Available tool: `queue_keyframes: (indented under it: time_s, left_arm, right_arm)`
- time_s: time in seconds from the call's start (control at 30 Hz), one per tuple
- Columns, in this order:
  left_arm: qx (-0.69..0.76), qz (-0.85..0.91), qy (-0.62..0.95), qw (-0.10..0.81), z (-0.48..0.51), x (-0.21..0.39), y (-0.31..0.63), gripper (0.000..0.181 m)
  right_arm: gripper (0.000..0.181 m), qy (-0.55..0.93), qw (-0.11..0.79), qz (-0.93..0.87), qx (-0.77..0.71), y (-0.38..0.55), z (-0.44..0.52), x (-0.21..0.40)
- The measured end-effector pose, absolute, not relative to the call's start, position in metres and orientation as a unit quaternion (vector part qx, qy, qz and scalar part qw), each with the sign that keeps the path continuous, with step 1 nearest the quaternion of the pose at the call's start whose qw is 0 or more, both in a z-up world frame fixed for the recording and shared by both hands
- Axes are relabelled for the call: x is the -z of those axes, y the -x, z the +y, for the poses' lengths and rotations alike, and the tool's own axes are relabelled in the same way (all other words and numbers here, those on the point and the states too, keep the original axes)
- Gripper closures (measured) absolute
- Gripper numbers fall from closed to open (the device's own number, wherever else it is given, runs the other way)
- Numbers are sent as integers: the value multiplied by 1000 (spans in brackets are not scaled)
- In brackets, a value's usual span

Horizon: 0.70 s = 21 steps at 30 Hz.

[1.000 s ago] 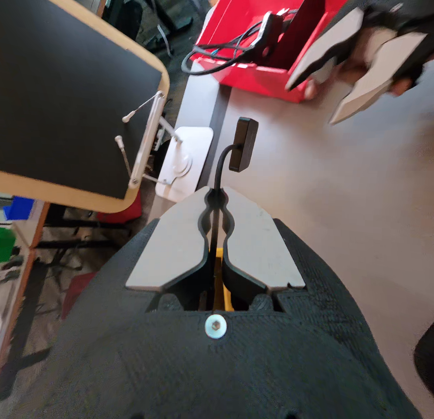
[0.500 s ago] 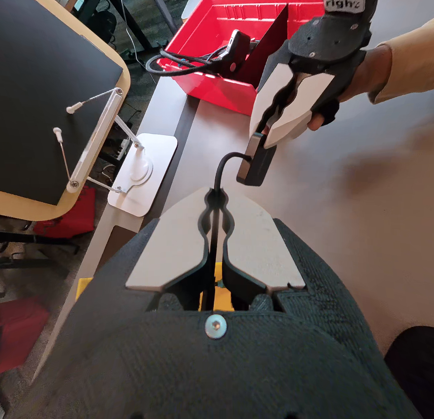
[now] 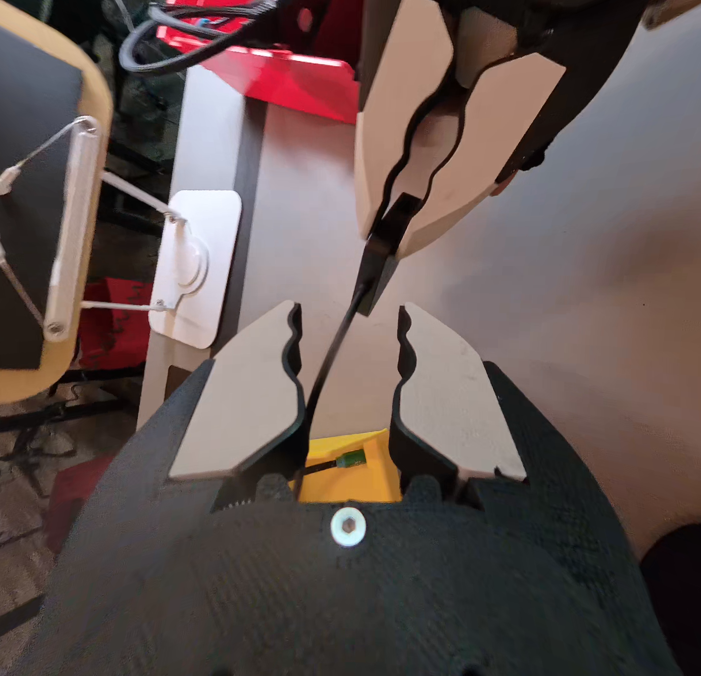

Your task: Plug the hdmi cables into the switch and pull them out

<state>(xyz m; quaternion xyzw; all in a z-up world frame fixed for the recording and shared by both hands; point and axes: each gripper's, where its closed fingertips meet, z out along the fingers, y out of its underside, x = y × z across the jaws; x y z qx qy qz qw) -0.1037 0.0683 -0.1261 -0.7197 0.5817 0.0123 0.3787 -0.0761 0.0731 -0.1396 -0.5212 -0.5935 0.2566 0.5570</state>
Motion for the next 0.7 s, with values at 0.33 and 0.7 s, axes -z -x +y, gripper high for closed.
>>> queue_keyframes:
  time_s: [0.33, 0.7]
  left_arm:
    - [-9, 634, 679, 370, 68, 154, 79, 166]
    - [329, 386, 643, 574, 75, 75, 56, 167]
  right_arm:
    - [166, 477, 572, -615, -260, 78, 56, 131]
    - [132, 496, 512, -351, -607, 33, 90, 88]
